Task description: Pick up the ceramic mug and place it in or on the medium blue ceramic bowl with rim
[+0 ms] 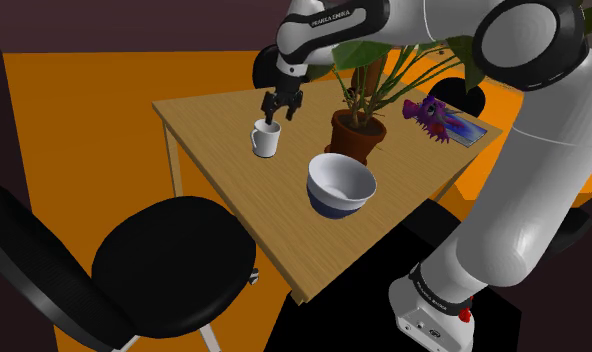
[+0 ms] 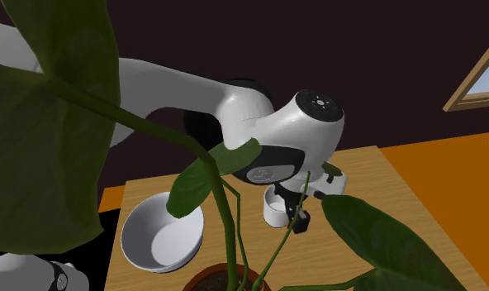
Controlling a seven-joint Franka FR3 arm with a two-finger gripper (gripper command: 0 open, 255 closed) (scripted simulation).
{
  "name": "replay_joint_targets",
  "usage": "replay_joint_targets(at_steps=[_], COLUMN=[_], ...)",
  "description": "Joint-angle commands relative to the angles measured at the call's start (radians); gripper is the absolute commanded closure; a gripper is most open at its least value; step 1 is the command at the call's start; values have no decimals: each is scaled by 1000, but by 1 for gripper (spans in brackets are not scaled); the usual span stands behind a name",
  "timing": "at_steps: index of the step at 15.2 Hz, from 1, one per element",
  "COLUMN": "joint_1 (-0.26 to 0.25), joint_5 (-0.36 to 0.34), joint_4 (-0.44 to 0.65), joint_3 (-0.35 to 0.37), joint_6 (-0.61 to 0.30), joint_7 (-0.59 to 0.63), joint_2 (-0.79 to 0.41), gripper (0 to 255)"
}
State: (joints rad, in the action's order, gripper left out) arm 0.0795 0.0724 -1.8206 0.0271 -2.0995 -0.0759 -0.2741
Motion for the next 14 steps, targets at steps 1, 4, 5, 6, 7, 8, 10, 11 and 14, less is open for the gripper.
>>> replay_joint_targets(at_steps=[1,4,5,6,7,8,10,11,14], joint_1=[-2,-3,-4,-4,-5,-5,-5,-5,-5], joint_5=[0,1,1,1,1,1,1,1,1], joint_4=[15,-3,-9,-13,-17,-16,-16,-16,-16], joint_3=[1,1,2,2,2,2,2,2,2], joint_6=[-16,-50,-62,-73,-80,-80,-80,-80,-79], joint_7=[4,3,3,3,3,3,3,3,3], joint_2=[-29,-45,-52,-58,-61,-62,-62,-62,-62], gripper=[0,0,0,0,0,0,0,0,0])
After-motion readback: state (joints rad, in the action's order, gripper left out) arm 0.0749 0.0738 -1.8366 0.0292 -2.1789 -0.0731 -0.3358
